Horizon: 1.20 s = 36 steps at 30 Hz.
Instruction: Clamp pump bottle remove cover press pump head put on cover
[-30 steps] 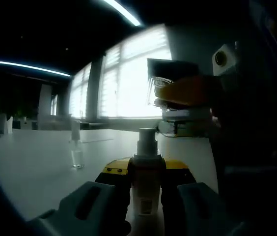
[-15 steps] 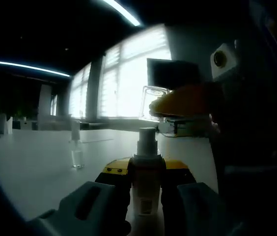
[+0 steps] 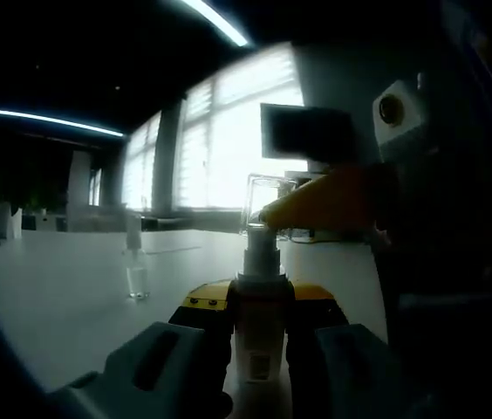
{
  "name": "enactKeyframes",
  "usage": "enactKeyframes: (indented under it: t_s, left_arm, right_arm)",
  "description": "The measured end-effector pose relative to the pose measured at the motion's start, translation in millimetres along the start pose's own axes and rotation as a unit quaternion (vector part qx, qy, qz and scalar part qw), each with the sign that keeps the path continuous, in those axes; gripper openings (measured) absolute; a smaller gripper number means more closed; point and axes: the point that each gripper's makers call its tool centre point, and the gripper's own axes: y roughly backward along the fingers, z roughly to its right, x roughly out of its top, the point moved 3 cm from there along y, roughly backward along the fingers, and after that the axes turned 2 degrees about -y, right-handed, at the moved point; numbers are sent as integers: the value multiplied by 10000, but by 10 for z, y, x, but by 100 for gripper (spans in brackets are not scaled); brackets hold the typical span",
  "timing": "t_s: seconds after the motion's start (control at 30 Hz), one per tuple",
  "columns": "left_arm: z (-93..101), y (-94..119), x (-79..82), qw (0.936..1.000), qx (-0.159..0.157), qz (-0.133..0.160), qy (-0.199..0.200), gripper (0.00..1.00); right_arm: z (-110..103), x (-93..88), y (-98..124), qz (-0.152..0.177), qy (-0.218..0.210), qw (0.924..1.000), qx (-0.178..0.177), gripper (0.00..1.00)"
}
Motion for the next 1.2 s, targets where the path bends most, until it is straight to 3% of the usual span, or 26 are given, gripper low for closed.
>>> enactKeyframes:
  t_s: [1.2]
  left_arm:
    - [-5, 0, -6, 10000, -1, -9, -6, 14]
  right_arm:
    - [-17, -149, -58, -239, 191, 9994, -152, 12]
